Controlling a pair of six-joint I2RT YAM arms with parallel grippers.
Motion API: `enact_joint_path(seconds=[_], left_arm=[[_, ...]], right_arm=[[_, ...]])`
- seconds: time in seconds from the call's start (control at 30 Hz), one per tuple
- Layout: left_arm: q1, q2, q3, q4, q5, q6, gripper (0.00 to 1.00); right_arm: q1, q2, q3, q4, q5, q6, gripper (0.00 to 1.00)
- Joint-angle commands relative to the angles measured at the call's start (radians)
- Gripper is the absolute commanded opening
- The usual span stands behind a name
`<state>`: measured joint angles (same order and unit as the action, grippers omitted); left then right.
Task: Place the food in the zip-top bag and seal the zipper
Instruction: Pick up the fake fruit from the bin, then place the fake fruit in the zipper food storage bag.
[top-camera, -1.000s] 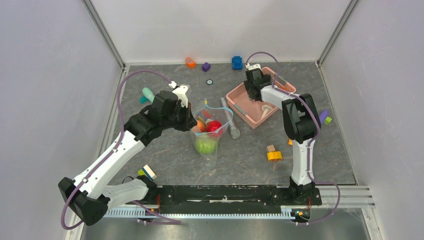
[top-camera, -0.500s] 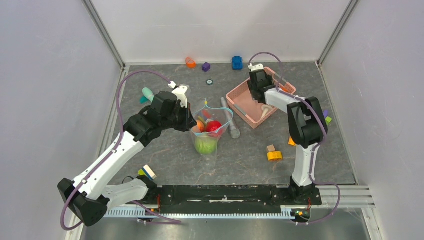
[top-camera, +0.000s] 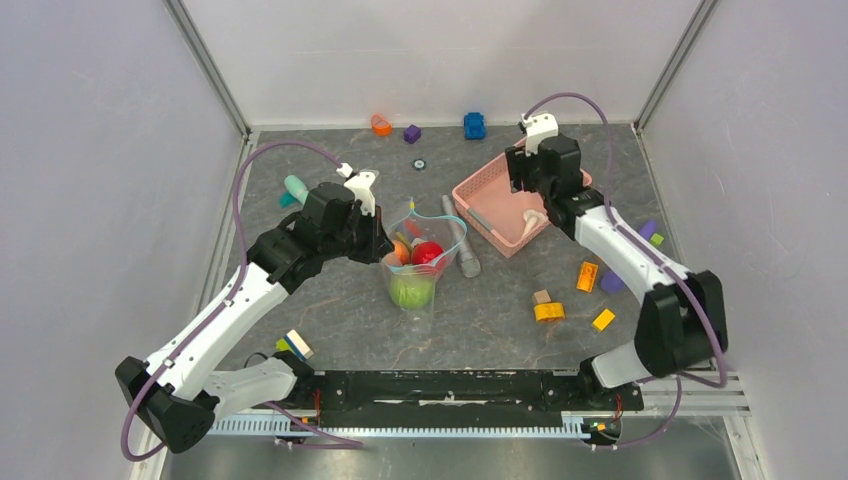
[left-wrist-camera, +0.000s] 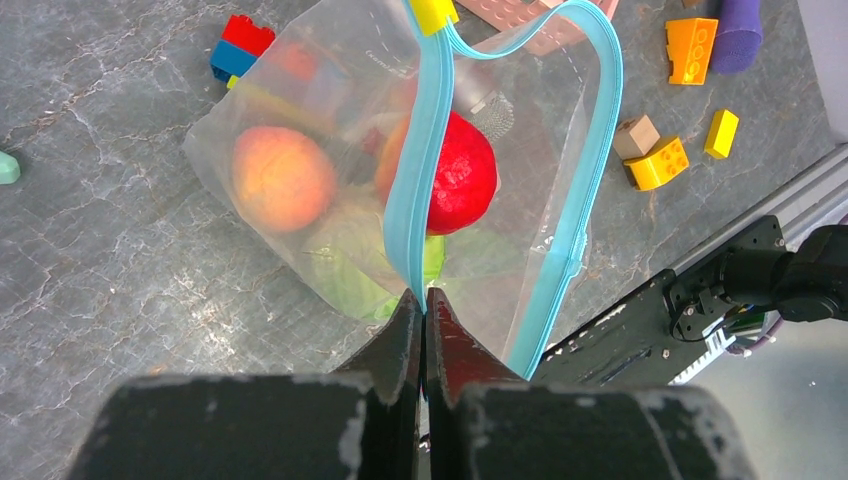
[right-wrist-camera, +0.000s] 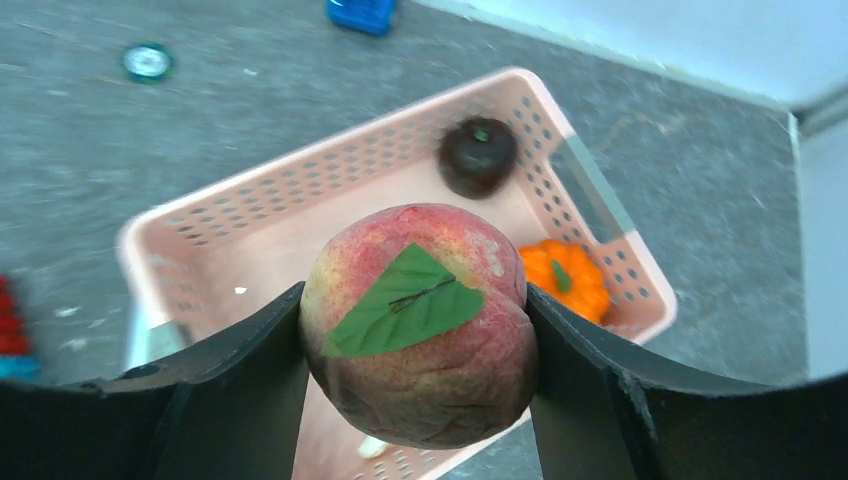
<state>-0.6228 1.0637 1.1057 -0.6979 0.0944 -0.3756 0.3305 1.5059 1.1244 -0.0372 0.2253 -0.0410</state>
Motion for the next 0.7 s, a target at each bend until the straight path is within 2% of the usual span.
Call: enact_joint_path(seconds=[0.0, 0.17, 0.23, 0.33, 0.47, 0.67], left_arm=[[0.008, -0.019, 0.001, 0.057, 0.026, 0.012, 0.02], [0.008, -0.019, 0.000, 0.057, 0.030, 0.012, 0.02], [0.008, -0.019, 0.000, 0.057, 0.030, 0.013, 0.02], [0.008, -0.019, 0.000, 0.057, 0.031, 0.012, 0.02], [0.008, -0.020, 0.000, 0.058, 0.033, 0.012, 0.02], [0.007, -0.020, -0.001, 0.061, 0.034, 0.009, 0.02]], right_arm=[[-0.003, -0.139, -0.070, 0.100, -0.308, 0.011, 0.31], [-0.002, -0.248, -0.122, 0.196, -0.671, 0.039, 0.30], [0.000, -0.275, -0.148, 0.280, -0.840, 0.119, 0.30], [0.019, -0.297, -0.176, 0.404, -1.004, 0.205, 0.31], [0.106, -0.285, -0.153, 0.363, -1.029, 0.165, 0.31], [0.315, -0.169, 0.021, 0.026, -0.912, -0.065, 0.35]])
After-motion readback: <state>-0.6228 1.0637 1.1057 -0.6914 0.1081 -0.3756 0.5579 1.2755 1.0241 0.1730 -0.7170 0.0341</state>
